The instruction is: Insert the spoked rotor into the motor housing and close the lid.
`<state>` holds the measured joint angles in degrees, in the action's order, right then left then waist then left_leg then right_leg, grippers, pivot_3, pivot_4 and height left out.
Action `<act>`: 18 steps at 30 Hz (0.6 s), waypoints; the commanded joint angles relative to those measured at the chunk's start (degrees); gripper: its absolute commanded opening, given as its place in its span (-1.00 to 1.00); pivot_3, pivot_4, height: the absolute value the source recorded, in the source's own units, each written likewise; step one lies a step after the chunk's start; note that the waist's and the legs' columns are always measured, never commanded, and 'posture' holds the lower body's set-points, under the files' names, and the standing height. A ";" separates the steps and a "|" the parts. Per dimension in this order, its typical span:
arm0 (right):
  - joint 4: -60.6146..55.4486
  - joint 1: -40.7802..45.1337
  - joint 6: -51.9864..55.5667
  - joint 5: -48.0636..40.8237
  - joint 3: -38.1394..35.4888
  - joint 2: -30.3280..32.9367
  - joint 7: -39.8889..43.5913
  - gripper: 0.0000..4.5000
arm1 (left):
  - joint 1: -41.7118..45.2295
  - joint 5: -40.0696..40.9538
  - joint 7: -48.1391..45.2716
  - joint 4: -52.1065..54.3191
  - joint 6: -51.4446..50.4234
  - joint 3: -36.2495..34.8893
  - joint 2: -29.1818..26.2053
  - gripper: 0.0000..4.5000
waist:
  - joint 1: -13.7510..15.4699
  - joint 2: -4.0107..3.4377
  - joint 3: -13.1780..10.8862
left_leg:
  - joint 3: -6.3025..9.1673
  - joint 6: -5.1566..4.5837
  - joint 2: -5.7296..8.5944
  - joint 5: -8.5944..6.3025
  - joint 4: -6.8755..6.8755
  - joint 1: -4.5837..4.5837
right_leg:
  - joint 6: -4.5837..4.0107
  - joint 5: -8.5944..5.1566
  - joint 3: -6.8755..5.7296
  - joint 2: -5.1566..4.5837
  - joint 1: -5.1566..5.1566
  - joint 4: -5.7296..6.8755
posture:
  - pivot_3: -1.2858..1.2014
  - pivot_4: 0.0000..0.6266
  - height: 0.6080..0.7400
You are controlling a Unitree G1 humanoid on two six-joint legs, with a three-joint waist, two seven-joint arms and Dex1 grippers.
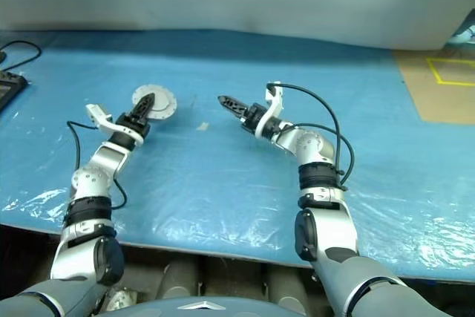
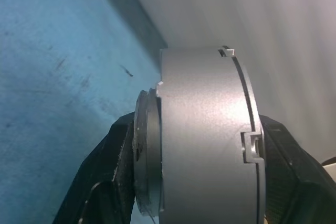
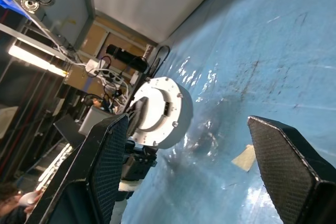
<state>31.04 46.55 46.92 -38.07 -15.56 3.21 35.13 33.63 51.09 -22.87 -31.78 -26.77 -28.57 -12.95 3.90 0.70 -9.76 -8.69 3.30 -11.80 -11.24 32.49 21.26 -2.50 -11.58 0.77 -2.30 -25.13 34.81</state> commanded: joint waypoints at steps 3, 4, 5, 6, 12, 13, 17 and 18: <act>-1.94 -0.34 -1.38 -0.17 0.44 0.02 0.57 0.71 | 3.48 -3.15 -1.47 -2.25 3.51 0.12 0.25 0.26 | 0.01 0.03 -0.02 | 0.03 -0.01 -0.02 0.01 -0.01 0.02 | 0.00 0.01 -0.09 0.00 0.00 0.03 | 0.03 -0.52 1.00; -1.91 -0.50 -1.57 0.03 0.64 0.07 0.53 0.71 | 3.34 -3.71 -1.52 -2.21 3.56 0.32 0.18 0.26 | 0.07 0.03 -0.02 | 0.06 -0.01 -0.04 0.01 -0.02 0.03 | -0.01 0.01 -0.14 0.01 0.00 0.04 | 0.03 -0.52 1.00; -1.97 -0.71 -1.62 0.21 0.88 0.14 0.54 0.73 | 2.88 -3.87 -1.88 -1.67 3.35 0.31 0.14 0.35 | 0.07 0.03 -0.02 | 0.09 -0.01 -0.05 0.01 -0.01 0.04 | -0.02 0.01 -0.19 0.00 0.01 0.05 | 0.03 -0.52 1.00; -1.99 -0.82 -1.52 0.36 1.05 0.23 0.46 0.73 | 2.45 -4.40 -1.65 -1.28 4.01 0.13 0.13 0.47 | 0.09 0.03 -0.02 | 0.10 -0.01 -0.05 0.01 -0.01 0.05 | -0.02 0.01 -0.20 -0.01 0.01 0.05 | 0.03 -0.52 1.00; -0.25 -0.07 -1.13 1.47 1.52 0.43 0.21 0.73 | -1.77 -6.81 -0.04 2.68 6.80 -0.89 -0.50 0.99 | -0.03 0.03 -0.02 | 0.11 0.00 -0.05 0.00 0.08 0.01 | -0.05 0.00 -0.22 -0.06 0.08 0.07 | 0.03 -0.52 1.00; 0.02 0.10 -1.23 1.62 1.54 0.41 0.27 0.73 | -2.78 -6.46 -0.02 4.01 6.33 -1.17 -0.62 0.99 | -0.01 0.03 -0.02 | 0.11 0.00 -0.06 0.00 0.08 0.01 | -0.06 0.00 -0.22 -0.05 0.08 0.07 | 0.03 -0.52 1.00; 1.21 0.82 -3.30 2.44 1.18 0.43 -0.16 0.73 | -7.63 -6.91 -1.10 9.67 5.87 -1.14 -2.11 0.99 | 0.03 0.03 -0.02 | 0.12 0.00 -0.07 0.00 0.08 0.02 | -0.25 -0.12 -0.26 -0.06 0.10 0.07 | 0.03 -0.52 1.00; 1.13 0.71 -5.44 3.29 1.20 0.55 -0.52 0.73 | -8.92 -7.97 -2.21 11.15 7.13 -0.52 -2.62 0.99 | 0.00 0.03 -0.02 | 0.12 0.00 -0.08 0.00 0.09 0.02 | -0.26 -0.12 -0.27 -0.06 0.10 0.07 | 0.03 -0.52 1.00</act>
<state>32.99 46.11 44.39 -35.10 -13.86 3.54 34.72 25.71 43.87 -23.31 -24.52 -21.21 -29.13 -14.24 3.89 0.73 -9.77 -8.56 3.30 -11.87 -11.24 32.59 21.28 -2.76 -11.70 0.50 -2.37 -25.04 34.89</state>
